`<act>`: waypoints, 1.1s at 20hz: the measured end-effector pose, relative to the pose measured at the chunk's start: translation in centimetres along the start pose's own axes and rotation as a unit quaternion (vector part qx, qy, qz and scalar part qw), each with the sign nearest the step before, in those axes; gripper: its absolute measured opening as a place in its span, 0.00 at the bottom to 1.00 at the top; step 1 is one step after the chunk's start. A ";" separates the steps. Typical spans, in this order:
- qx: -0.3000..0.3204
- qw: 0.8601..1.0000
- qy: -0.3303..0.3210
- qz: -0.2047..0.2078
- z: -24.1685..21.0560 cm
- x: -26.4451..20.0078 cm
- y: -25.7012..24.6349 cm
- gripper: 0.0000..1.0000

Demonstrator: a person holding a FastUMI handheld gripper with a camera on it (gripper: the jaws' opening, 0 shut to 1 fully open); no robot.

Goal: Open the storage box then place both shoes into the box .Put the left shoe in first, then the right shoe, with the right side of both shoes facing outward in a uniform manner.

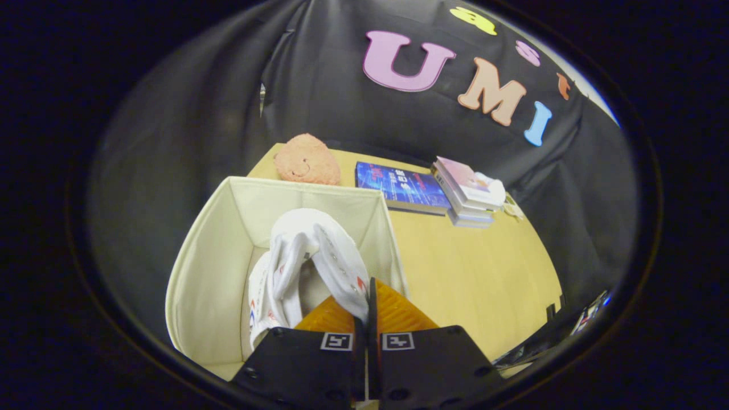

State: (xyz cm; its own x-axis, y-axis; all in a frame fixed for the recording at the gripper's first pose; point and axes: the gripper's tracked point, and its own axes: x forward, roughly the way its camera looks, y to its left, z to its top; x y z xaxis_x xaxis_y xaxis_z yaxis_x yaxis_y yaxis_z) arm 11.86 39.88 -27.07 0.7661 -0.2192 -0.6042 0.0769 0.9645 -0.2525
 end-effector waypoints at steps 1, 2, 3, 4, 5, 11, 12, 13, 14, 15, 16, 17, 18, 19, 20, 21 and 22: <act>0.010 1.000 0.011 0.002 -0.8 0.0 0.5 0.04; 0.028 0.999 0.020 0.012 -1.2 -0.1 0.5 0.05; 0.045 0.998 0.029 0.029 -1.6 0.1 1.1 0.15; 0.058 0.997 0.036 0.047 -1.7 0.0 1.6 0.24; 0.067 0.994 0.038 0.073 -1.5 -0.8 1.7 0.34; 0.122 0.975 -0.047 0.181 4.8 -5.8 2.2 1.00; 0.116 0.973 -0.066 0.188 6.0 -6.8 1.6 0.99; 0.107 0.971 -0.089 0.193 7.2 -7.9 0.9 0.99; 0.097 0.968 -0.112 0.201 8.4 -9.0 0.3 0.99; 0.087 0.965 -0.133 0.207 9.5 -9.9 -0.3 0.98; 0.075 0.962 -0.156 0.212 10.7 -10.9 -1.2 0.98; 0.062 0.958 -0.181 0.215 11.9 -12.0 -2.4 0.98; 0.055 0.952 -0.200 0.224 12.9 -12.9 -3.4 0.98; 0.055 0.944 -0.219 0.239 13.6 -13.5 -4.0 0.98; 0.060 0.936 -0.235 0.255 14.4 -13.9 -5.0 0.98; 0.069 0.929 -0.249 0.265 15.1 -14.3 -6.5 0.98; 0.078 0.924 -0.261 0.267 15.8 -14.4 -8.3 0.98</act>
State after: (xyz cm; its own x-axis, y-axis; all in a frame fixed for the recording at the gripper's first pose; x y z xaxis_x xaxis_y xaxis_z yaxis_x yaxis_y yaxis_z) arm 10.33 37.40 -4.35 0.9220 0.3553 -0.1538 -0.3409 0.9333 0.1125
